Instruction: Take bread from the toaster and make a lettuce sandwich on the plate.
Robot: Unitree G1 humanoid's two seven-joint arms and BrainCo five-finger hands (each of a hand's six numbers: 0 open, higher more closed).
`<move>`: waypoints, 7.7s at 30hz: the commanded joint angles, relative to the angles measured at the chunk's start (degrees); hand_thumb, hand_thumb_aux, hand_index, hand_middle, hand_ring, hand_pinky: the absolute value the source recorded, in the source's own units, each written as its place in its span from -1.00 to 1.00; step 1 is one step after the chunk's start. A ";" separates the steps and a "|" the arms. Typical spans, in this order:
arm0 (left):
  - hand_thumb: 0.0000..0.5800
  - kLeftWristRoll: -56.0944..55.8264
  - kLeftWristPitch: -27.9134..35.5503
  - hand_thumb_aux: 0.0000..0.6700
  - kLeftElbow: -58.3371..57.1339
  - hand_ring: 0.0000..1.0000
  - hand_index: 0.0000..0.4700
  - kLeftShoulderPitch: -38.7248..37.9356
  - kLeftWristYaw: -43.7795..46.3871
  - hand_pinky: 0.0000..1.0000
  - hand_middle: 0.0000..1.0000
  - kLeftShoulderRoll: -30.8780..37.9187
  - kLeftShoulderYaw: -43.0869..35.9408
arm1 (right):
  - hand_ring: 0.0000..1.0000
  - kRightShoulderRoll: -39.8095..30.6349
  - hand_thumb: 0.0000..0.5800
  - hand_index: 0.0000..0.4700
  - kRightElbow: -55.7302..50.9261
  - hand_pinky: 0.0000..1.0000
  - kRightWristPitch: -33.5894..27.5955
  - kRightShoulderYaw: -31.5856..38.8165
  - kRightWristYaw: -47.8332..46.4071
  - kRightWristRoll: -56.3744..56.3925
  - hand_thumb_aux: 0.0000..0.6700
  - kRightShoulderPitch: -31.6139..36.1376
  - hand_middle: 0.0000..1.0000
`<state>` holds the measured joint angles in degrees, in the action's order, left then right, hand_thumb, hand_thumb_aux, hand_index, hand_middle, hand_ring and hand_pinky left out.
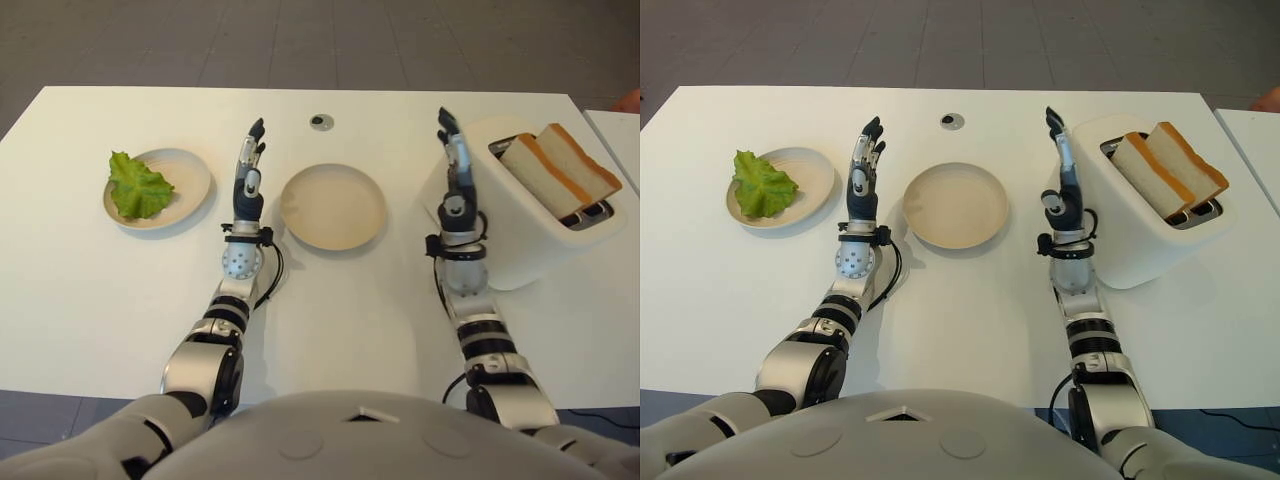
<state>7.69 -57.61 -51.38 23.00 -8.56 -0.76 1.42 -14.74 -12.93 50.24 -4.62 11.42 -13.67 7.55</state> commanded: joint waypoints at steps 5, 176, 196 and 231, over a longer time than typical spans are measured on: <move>-1.00 2.19 1.93 -1.00 4.42 -1.00 -1.00 -6.72 -0.11 -1.00 -1.00 -2.36 -3.02 | -1.00 -26.39 -1.00 -1.00 21.54 -1.00 -24.57 -39.20 -5.66 -5.74 -1.00 -9.42 -1.00; 1.00 14.21 15.31 1.00 31.63 -1.00 1.00 -20.19 7.17 -1.00 -1.00 19.38 -25.18 | -1.00 -7.38 -1.00 -1.00 25.87 -1.00 -20.02 4.10 -19.56 1.05 -1.00 -12.24 -1.00; 0.81 19.16 13.61 0.39 36.71 -1.00 0.39 -25.07 17.95 -1.00 -1.00 23.65 -28.25 | -1.00 -8.51 -1.00 -1.00 23.91 -1.00 -19.63 1.73 -19.23 -0.08 -1.00 -8.96 -1.00; -1.00 18.50 11.68 -1.00 39.96 -1.00 -1.00 -22.39 4.88 -1.00 -1.00 23.73 -13.57 | 0.24 -22.63 1.00 1.00 25.17 0.24 -32.70 -28.01 -4.04 -19.49 1.00 -21.63 0.24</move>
<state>26.35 -46.68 -10.07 0.91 -3.51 23.38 -12.77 -38.10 10.95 17.47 -31.29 5.39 -34.29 -15.61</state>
